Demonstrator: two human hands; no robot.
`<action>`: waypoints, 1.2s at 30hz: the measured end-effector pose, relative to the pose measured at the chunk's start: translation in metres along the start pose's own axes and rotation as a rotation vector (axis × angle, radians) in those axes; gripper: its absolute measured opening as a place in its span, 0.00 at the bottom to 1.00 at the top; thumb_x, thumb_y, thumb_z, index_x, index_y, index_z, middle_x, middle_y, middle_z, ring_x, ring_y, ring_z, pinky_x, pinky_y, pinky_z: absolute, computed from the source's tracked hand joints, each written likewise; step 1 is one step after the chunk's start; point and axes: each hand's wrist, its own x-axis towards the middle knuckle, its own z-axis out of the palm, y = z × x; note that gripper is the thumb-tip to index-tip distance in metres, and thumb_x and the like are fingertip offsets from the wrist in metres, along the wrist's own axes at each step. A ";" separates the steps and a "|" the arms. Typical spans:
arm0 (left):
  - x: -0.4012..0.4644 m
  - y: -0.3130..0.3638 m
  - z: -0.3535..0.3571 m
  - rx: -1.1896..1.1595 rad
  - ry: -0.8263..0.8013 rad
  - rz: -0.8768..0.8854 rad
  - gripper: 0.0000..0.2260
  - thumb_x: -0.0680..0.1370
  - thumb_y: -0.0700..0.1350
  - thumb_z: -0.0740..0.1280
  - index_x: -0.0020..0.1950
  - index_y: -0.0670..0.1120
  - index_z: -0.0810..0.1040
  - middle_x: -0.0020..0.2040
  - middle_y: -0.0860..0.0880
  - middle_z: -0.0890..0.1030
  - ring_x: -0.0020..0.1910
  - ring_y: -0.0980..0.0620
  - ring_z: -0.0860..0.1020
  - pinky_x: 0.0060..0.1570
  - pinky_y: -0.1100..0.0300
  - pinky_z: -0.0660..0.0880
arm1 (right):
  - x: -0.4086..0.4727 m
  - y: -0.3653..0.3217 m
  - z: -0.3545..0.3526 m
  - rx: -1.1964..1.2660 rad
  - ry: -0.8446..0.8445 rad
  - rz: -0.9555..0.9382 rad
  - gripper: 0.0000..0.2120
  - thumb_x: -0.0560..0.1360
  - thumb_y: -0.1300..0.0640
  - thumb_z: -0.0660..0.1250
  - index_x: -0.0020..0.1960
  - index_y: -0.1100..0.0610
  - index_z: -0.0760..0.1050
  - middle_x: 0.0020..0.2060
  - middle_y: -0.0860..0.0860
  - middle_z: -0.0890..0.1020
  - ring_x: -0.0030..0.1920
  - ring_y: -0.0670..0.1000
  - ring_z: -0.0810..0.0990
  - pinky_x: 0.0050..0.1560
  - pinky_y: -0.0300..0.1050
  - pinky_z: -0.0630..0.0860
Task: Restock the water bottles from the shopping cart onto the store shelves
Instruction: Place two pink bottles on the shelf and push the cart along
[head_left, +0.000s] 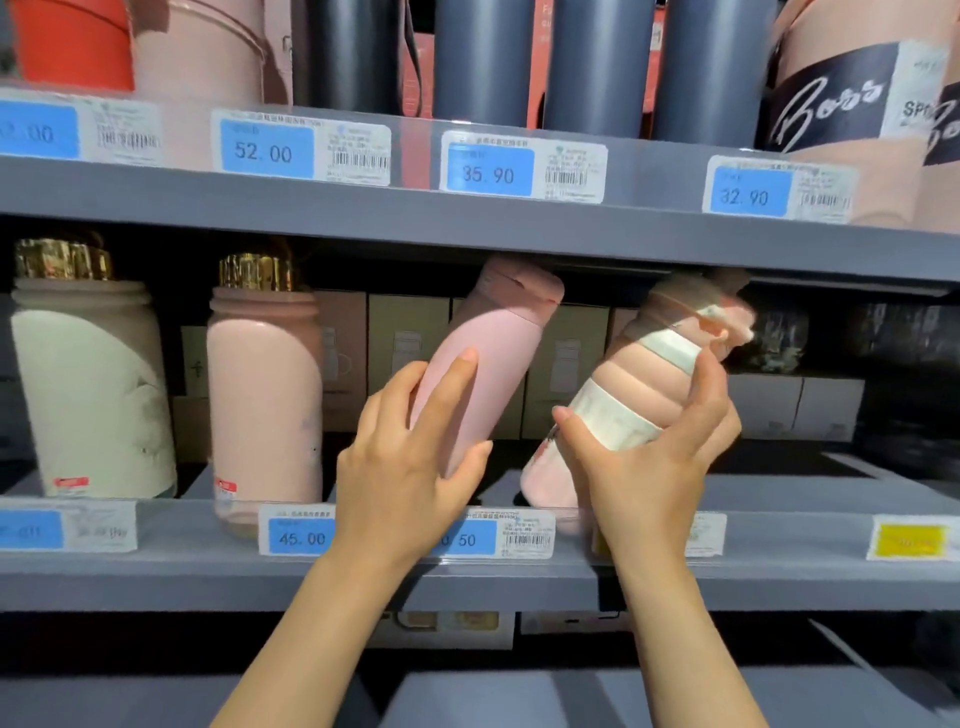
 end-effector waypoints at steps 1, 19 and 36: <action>-0.002 0.000 0.000 -0.006 -0.005 -0.011 0.30 0.72 0.56 0.63 0.73 0.54 0.60 0.61 0.42 0.74 0.53 0.43 0.75 0.34 0.53 0.76 | -0.001 0.001 0.001 -0.030 -0.010 -0.037 0.53 0.60 0.53 0.81 0.74 0.47 0.52 0.69 0.51 0.57 0.58 0.33 0.58 0.57 0.41 0.65; -0.013 -0.012 -0.014 -0.042 -0.016 -0.222 0.36 0.69 0.61 0.61 0.75 0.55 0.55 0.64 0.47 0.75 0.52 0.40 0.78 0.42 0.50 0.76 | -0.002 -0.002 0.003 -0.344 -0.331 -0.251 0.51 0.64 0.46 0.77 0.74 0.39 0.46 0.71 0.53 0.56 0.61 0.62 0.72 0.51 0.57 0.75; -0.010 -0.007 -0.016 -0.062 -0.134 -0.275 0.44 0.72 0.54 0.71 0.73 0.63 0.39 0.72 0.50 0.65 0.62 0.43 0.72 0.52 0.51 0.70 | -0.015 -0.003 0.009 -0.382 -0.320 -0.235 0.49 0.66 0.46 0.76 0.75 0.43 0.46 0.65 0.56 0.68 0.55 0.62 0.75 0.43 0.50 0.72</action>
